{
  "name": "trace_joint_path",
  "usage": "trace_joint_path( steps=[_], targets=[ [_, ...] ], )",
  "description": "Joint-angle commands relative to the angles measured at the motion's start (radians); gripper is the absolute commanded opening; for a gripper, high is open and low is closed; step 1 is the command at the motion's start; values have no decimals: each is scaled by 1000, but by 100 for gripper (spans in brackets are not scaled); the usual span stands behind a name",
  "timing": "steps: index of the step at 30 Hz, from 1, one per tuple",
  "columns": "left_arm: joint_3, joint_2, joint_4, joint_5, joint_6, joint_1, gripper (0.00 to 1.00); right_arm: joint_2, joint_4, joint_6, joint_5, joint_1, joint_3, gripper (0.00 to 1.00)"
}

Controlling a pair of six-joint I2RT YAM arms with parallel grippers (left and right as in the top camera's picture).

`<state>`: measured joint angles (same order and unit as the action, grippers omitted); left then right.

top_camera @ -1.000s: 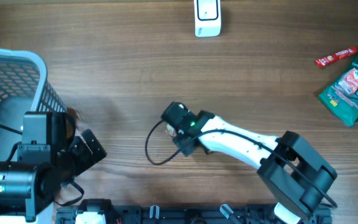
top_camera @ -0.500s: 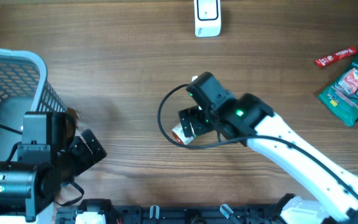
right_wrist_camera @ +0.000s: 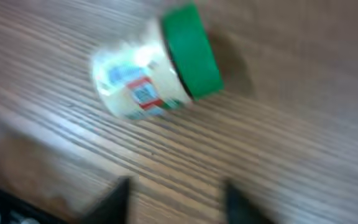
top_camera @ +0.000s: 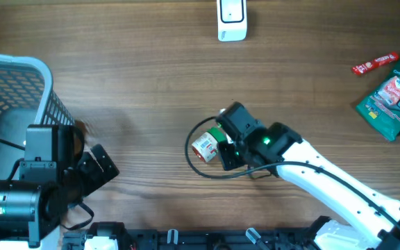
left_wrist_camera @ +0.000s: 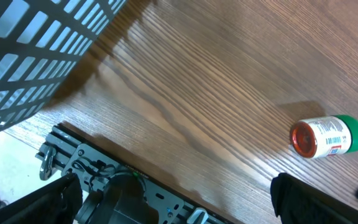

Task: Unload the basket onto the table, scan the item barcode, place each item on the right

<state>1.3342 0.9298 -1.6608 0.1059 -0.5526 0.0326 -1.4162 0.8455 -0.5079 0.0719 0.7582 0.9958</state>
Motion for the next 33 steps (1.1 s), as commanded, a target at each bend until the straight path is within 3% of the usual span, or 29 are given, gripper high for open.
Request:
trace_joint_path(
  steps=[1,5,6,8,9,12,13,15,16,19,22,23,25,28,33],
  targets=[
    [4,-1,-1,-5,-10,3,100,-3,-37,-508,22,2,-32,100],
    [4,-1,-1,-5,-10,3,100,-3,-102,-916,208,1,-32,100],
    [4,-1,-1,-5,-10,3,100,-3,-103,-1058,283,1,-32,100],
    [4,0,-1,-5,-10,3,100,-3,-103,-1497,429,0,-32,100],
    [4,-1,-1,-5,-10,3,100,-3,-158,-1563,434,-6,-32,100],
    [4,-1,-1,-5,-10,3,100,-3,-258,-1550,418,-66,-32,100],
    [4,0,-1,-5,-10,3,100,-3,-286,-1337,311,-89,-32,98],
    [4,-1,-1,-5,-10,3,100,-3,-410,-578,250,-93,-32,100],
    [4,-1,-1,-5,-10,3,100,-3,-366,-412,265,-93,-32,100],
    [4,0,-1,-5,-10,3,100,-3,-217,-408,72,-93,-33,100],
    [4,-1,-1,-5,-10,3,100,-3,-171,92,13,-75,-36,100],
    [4,-1,-1,-5,-10,3,100,-5,-182,160,-51,-69,-36,100],
    [4,-1,-1,-5,-10,3,100,-5,-200,186,-213,-71,-36,100],
    [4,-1,-1,-5,-10,3,100,15,-149,217,-195,-66,-35,100],
    [4,-1,-1,-5,-10,3,100,327,-72,218,-211,-3,-80,100]
  ],
)
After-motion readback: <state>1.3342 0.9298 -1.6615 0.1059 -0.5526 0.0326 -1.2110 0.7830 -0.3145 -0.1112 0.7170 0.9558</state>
